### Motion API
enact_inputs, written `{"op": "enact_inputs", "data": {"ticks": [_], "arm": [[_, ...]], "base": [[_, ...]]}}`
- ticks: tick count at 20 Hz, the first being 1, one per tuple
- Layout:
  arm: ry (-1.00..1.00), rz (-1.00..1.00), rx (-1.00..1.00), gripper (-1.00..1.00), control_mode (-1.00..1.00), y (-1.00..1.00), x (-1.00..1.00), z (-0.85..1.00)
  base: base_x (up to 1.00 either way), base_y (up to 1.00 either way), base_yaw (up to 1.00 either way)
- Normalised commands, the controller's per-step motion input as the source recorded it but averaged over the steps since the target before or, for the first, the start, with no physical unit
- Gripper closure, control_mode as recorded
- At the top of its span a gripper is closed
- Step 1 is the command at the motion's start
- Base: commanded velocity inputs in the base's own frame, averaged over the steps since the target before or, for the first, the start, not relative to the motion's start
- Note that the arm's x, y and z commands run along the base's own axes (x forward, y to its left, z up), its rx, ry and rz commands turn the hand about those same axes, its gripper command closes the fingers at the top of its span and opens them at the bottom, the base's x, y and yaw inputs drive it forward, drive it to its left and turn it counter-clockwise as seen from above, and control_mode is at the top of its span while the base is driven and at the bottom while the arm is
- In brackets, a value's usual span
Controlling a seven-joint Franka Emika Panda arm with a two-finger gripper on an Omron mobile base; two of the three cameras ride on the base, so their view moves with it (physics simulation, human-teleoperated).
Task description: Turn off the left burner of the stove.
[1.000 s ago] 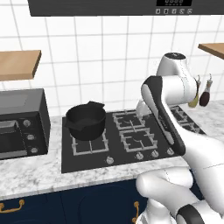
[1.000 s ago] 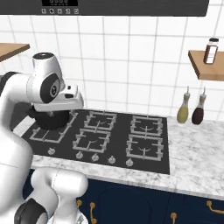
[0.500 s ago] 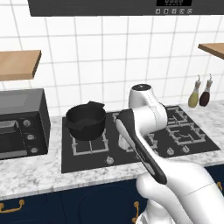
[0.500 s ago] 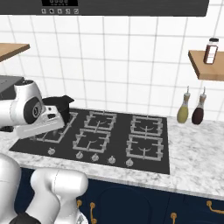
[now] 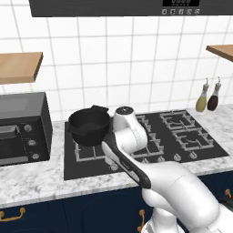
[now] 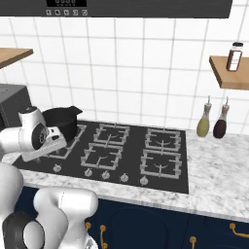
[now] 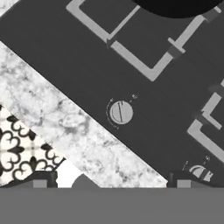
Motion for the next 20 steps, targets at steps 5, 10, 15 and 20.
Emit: {"op": "enact_inputs", "data": {"ticks": [5,10,15,20], "arm": [[-0.02,0.0,0.0,-1.0,-1.0,0.0,0.56,-0.38],[0.0,0.0,0.04,-1.0,-1.0,0.01,0.17,-0.37],[0.0,0.0,0.01,-1.0,-1.0,0.0,0.01,-0.3],[0.0,0.0,0.0,-1.0,-1.0,0.01,0.0,-0.34]], "base": [[0.0,0.0,0.0],[0.0,0.0,0.0],[0.0,0.0,0.0],[0.0,0.0,0.0]]}}
